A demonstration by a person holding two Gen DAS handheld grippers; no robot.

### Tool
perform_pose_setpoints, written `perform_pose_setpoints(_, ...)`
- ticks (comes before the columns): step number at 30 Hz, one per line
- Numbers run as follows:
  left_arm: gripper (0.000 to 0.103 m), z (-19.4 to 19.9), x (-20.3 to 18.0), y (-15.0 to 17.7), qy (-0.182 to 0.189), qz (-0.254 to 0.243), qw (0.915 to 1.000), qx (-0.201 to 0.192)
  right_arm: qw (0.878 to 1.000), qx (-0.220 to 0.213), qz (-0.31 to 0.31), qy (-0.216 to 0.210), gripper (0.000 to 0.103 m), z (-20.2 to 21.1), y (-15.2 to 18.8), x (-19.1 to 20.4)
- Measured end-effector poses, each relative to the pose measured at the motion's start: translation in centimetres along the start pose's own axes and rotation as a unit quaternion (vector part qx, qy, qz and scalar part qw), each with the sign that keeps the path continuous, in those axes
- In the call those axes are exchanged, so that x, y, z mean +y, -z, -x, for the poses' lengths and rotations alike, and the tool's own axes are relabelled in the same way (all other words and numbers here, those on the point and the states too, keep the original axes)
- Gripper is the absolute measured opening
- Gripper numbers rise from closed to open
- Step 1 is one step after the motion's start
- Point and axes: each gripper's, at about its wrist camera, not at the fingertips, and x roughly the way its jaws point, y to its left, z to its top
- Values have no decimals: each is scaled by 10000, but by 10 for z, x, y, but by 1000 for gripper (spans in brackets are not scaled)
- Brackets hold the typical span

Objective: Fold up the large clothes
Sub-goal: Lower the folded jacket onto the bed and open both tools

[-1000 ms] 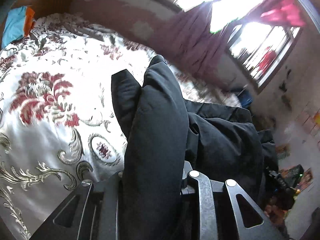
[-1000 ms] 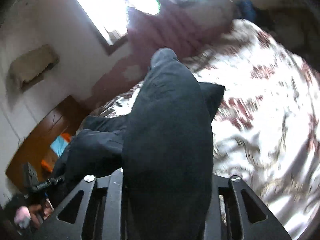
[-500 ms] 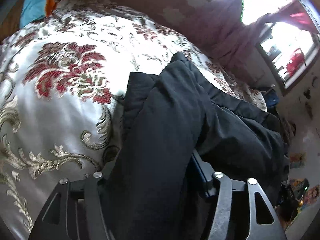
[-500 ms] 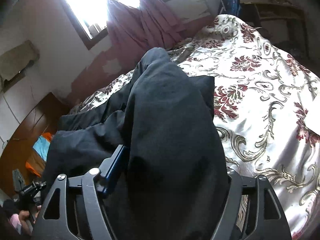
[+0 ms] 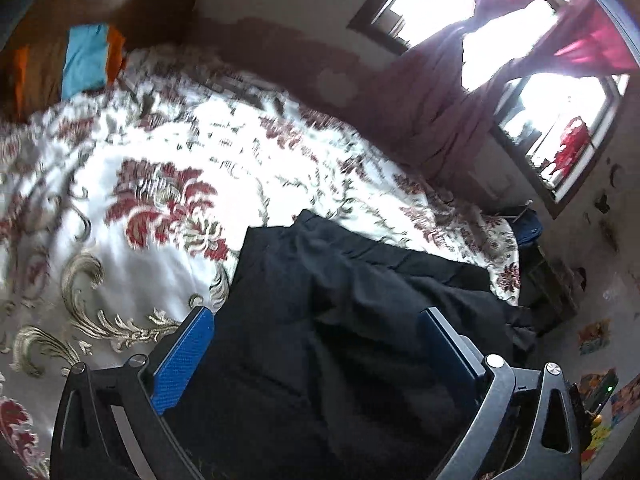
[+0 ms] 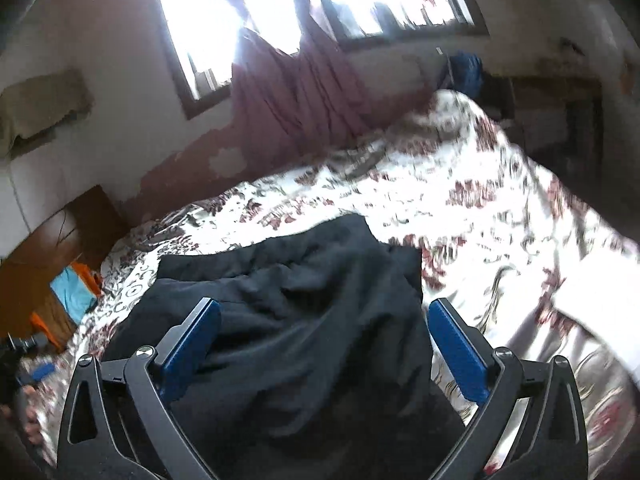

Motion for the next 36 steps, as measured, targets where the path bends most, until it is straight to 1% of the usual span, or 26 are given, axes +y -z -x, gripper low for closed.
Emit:
perform_pose_setpoints(4, 103, 19, -20, 1, -1, -296, 9995, -137, 9980, -283, 553, -81, 102, 30, -4, 24)
perform_pose_setpoints(8, 103, 39, -40, 9, -94, -729, 9966, -379, 9943, -473, 921, -238, 102, 59, -8, 48)
perform_pose_setpoints(14, 103, 67, -63, 23, -157, -1174, 9905, -696, 9897, -706, 1163, -445, 102, 92, -8, 70)
perform_pose_setpoints(19, 103, 96, -78, 38, -58, -1509, 9845, -892, 9852, -920, 1331, -573, 102, 123, 0, 80)
perform_pose_setpoints(21, 103, 110, -81, 47, -61, -1644, 9809, -1041, 9837, -999, 1367, -600, 102, 136, 6, 84)
perform_pose_setpoints(24, 103, 127, -85, 59, -72, -1757, 9765, -1249, 9820, -1054, 1439, -615, 102, 153, 12, 89)
perform_pose_setpoints(27, 103, 141, -86, 70, -83, -1828, 9736, -1365, 9815, -1103, 1442, -603, 102, 168, 19, 92)
perform_pose_setpoints(30, 103, 153, -87, 83, -55, -1850, 9729, -1388, 9822, -1092, 1392, -638, 102, 180, 30, 94)
perform_pose_setpoints(36, 103, 171, -79, 113, -43, -1844, 9729, -1394, 9813, -1112, 1484, -508, 102, 203, 56, 98)
